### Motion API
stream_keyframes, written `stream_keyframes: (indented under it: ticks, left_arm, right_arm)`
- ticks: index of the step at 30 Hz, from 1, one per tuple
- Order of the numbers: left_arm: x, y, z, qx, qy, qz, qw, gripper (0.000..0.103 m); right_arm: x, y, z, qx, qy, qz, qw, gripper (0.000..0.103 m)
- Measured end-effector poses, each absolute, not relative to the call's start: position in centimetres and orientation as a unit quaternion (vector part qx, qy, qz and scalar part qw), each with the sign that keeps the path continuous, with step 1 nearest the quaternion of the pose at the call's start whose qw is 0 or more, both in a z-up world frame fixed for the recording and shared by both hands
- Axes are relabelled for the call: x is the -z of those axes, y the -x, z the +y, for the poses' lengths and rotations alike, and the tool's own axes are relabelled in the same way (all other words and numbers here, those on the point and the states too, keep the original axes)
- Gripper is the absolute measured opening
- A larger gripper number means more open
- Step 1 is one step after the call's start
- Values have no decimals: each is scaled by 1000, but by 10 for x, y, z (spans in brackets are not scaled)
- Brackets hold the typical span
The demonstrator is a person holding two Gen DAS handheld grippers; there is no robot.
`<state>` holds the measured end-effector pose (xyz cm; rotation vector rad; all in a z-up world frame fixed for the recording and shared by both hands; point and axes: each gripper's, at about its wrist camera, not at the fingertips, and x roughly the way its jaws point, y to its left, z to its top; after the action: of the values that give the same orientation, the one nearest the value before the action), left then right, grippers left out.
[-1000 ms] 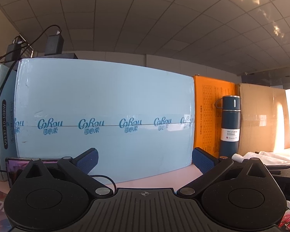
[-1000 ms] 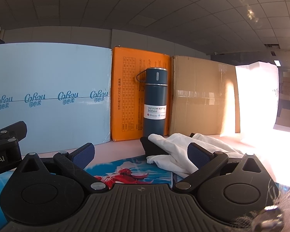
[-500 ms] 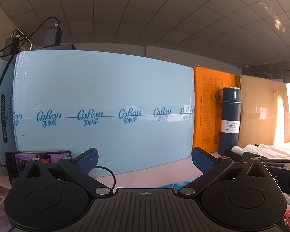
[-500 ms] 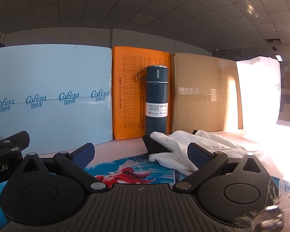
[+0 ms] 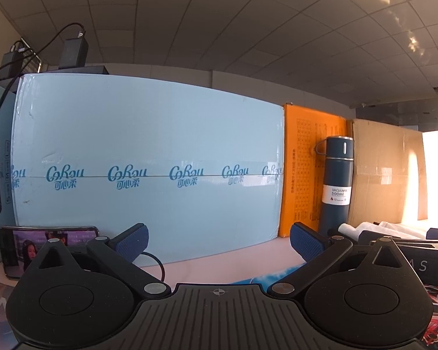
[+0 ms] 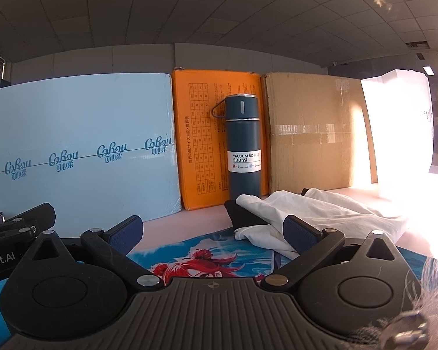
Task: Fold clothes
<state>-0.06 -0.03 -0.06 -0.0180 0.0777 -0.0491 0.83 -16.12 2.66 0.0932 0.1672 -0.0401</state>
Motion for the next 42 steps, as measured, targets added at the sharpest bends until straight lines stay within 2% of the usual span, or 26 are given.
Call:
stream_keyframes:
  ticks: [7,42]
  left_arm:
    - [0,0,-1,24,8,38,999,103]
    - [2,-1,0,20,9,45,999,103]
  right_arm:
    - [-28,8,-158,47,-5,3,999,103]
    - [-27,-5,-156,29,-6,56,998,103]
